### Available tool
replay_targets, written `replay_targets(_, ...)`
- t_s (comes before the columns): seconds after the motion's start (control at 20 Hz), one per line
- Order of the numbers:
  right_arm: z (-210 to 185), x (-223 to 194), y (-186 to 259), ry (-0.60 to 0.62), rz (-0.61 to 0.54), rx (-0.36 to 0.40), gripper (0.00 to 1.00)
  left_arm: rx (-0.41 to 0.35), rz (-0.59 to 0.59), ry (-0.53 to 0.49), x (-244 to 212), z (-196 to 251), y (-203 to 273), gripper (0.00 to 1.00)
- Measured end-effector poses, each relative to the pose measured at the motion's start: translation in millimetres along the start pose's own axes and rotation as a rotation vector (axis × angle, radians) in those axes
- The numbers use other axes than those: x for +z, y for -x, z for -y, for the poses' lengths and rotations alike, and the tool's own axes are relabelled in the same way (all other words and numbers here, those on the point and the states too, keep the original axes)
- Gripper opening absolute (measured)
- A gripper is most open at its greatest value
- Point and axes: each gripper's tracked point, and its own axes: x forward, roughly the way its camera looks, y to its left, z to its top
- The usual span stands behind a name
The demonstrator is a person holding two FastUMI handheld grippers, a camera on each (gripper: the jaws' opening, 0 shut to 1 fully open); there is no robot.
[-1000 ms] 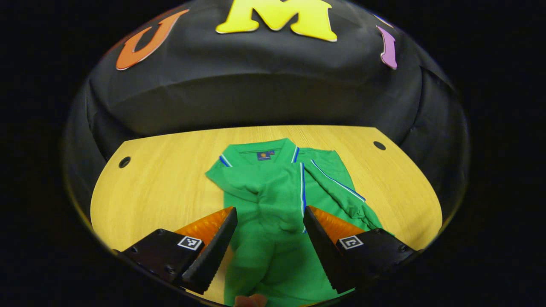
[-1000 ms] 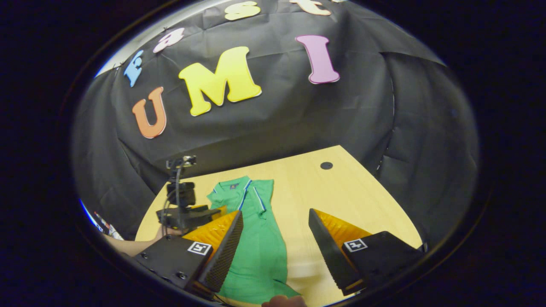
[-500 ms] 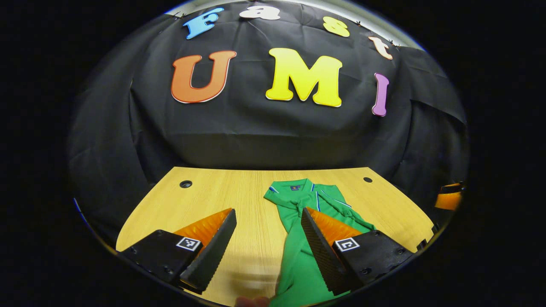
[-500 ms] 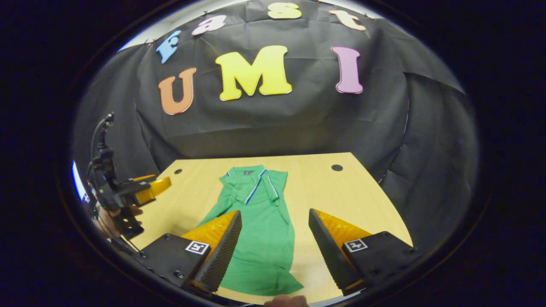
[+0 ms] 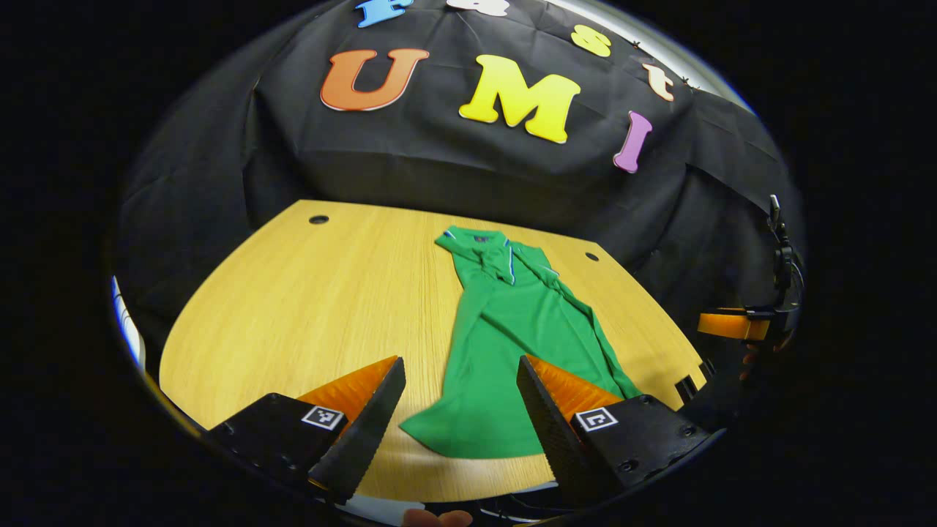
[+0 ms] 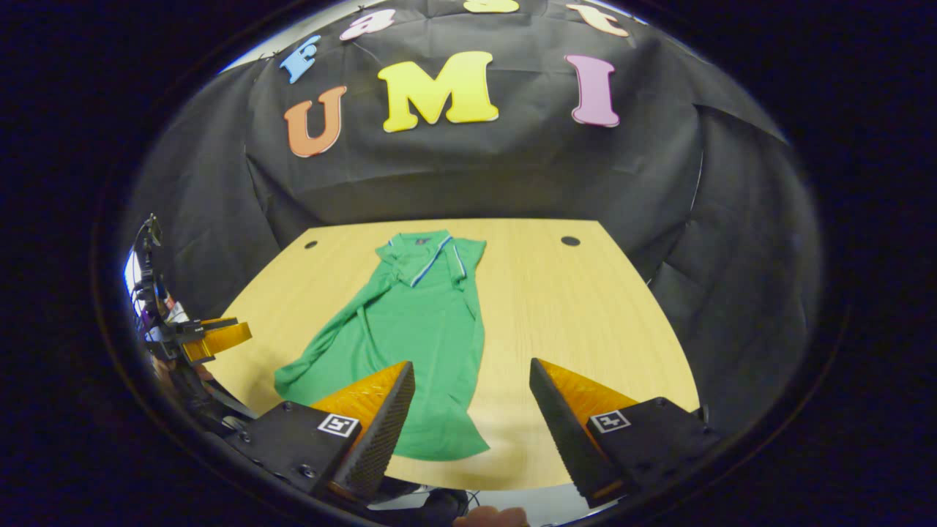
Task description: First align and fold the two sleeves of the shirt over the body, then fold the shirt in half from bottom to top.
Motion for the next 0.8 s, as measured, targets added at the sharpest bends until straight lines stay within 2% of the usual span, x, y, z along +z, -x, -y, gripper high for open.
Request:
replay_targets(0.05, 2.8, -18.5, -3.0, 0.001, -0.032, 0.011, 0.93, -0.01, -0.025, 0.003, -14.7, 3.2, 0.2, 0.99)
replay_targets(0.15, 8.8, -49.7, -11.1, 0.01, -0.095, 0.019, 0.93, -0.023, -0.068, 0.015, -37.6, 5.5, -1.6, 0.99)
replay_targets(0.2, 11.8, -62.2, -15.6, 0.019, -0.116, 0.019, 0.98, -0.02, -0.079, 0.017, -44.4, 3.4, -4.0, 0.99)
replay_targets(0.35, 14.6, -88.8, -33.4, 0.053, -0.16, 0.014, 0.98, -0.012, -0.096, 0.013, -57.1, -9.0, -14.3, 0.99)
replay_targets(0.6, 1.5, -111.3, -60.8, 0.085, -0.197, 0.008, 0.98, 0.006, -0.1, -0.018, -56.3, -32.6, -40.5, 0.99)
replay_targets(0.8, -11.8, -121.9, -79.7, 0.09, -0.217, 0.004, 0.99, -0.019, -0.142, -0.033, -60.3, -41.0, -54.9, 0.99)
